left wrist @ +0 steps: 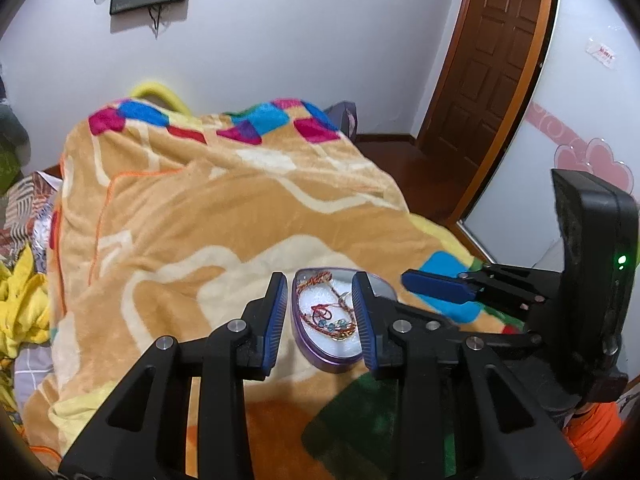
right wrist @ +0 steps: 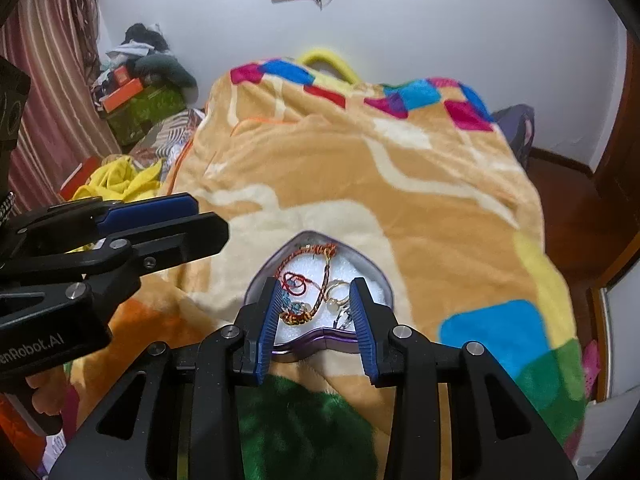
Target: Organize jewelry
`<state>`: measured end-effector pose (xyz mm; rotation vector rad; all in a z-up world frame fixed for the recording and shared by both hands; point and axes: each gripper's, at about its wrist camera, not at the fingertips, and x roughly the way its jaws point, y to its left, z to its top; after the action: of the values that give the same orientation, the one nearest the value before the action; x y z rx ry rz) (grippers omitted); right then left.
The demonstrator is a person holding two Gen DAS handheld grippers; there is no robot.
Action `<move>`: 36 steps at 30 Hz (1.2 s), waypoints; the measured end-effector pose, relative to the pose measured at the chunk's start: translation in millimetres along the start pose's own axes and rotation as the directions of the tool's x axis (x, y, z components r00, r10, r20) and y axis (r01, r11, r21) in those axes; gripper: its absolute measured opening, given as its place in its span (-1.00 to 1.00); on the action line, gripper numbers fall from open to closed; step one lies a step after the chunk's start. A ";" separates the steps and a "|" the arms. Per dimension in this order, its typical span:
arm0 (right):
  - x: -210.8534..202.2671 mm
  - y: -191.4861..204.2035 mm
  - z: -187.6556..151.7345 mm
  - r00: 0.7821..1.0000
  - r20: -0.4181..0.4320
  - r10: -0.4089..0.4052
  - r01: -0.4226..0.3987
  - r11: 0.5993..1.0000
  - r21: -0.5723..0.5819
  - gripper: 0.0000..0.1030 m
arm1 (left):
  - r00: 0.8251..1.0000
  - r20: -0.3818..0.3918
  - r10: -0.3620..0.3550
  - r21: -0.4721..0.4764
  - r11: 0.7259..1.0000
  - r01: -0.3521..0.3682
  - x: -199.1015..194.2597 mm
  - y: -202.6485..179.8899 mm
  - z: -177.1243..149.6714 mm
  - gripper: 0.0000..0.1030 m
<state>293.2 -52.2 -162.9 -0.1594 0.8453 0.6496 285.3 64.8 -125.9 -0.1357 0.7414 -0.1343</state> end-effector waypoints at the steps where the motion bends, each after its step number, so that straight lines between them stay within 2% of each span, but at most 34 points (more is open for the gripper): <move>1: -6.9 1.2 0.9 1.000 0.014 -0.007 0.007 1.000 -0.002 -0.38 | 1.000 0.018 0.000 0.000 1.000 0.000 -10.4 -2.0 2.2 -0.37; 7: -71.8 8.2 7.6 0.989 0.147 -0.030 0.029 1.000 0.005 -0.38 | 0.989 0.146 -0.014 -0.013 1.000 0.016 -75.7 -12.0 13.2 -0.34; 11: -131.6 17.9 10.6 0.957 0.287 -0.041 0.038 0.999 0.018 -0.38 | 0.966 0.258 -0.014 -0.014 1.000 0.018 -128.3 -22.4 15.1 -0.20; 13: -162.6 26.5 8.7 0.930 0.363 -0.052 0.048 0.999 0.021 -0.38 | 0.947 0.322 -0.006 -0.002 1.000 0.007 -157.8 -30.9 11.4 -0.19; 16: -207.5 43.2 1.3 0.876 0.477 -0.069 0.071 0.997 0.014 -0.38 | 0.916 0.401 0.009 0.008 1.000 -0.013 -194.2 -42.5 3.6 -0.15; 18: -234.8 55.2 -6.1 0.836 0.545 -0.072 0.082 0.997 0.006 -0.38 | 0.893 0.450 0.017 0.009 1.000 -0.024 -216.8 -50.0 -3.7 -0.05; 22: -271.2 76.2 -21.9 0.779 0.622 -0.079 0.101 0.995 0.000 -0.37 | 0.847 0.531 0.036 0.031 0.998 -0.062 -252.1 -64.6 -20.5 0.27; 26: -294.7 90.7 -40.2 0.731 0.675 -0.103 0.116 0.993 0.027 -0.06 | 0.810 0.582 0.079 0.025 0.993 -0.115 -274.0 -74.7 -36.7 0.88; 28: -299.3 94.8 -45.5 0.709 0.694 -0.125 0.130 0.991 0.045 0.12 | 0.792 0.601 0.106 0.013 0.990 -0.143 -281.9 -77.1 -44.8 0.93; 30: -300.6 97.2 -46.2 0.696 0.703 -0.147 0.147 0.987 0.061 0.41 | 0.789 0.603 0.121 0.011 0.987 -0.160 -285.2 -78.0 -48.5 0.94; 33: -299.1 101.9 -47.6 0.681 0.709 -0.184 0.182 0.980 0.079 0.63 | 0.784 0.605 0.139 0.005 0.984 -0.178 -287.4 -79.7 -52.6 0.95; 36: -299.1 103.7 -50.5 0.679 0.706 -0.202 0.193 0.977 0.093 0.69 | 0.787 0.601 0.140 0.003 0.984 -0.177 -287.0 -80.9 -56.7 0.97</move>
<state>54.4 -129.2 36.6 0.0228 0.0633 0.4397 31.4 29.6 36.5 -0.0508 0.1057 0.0522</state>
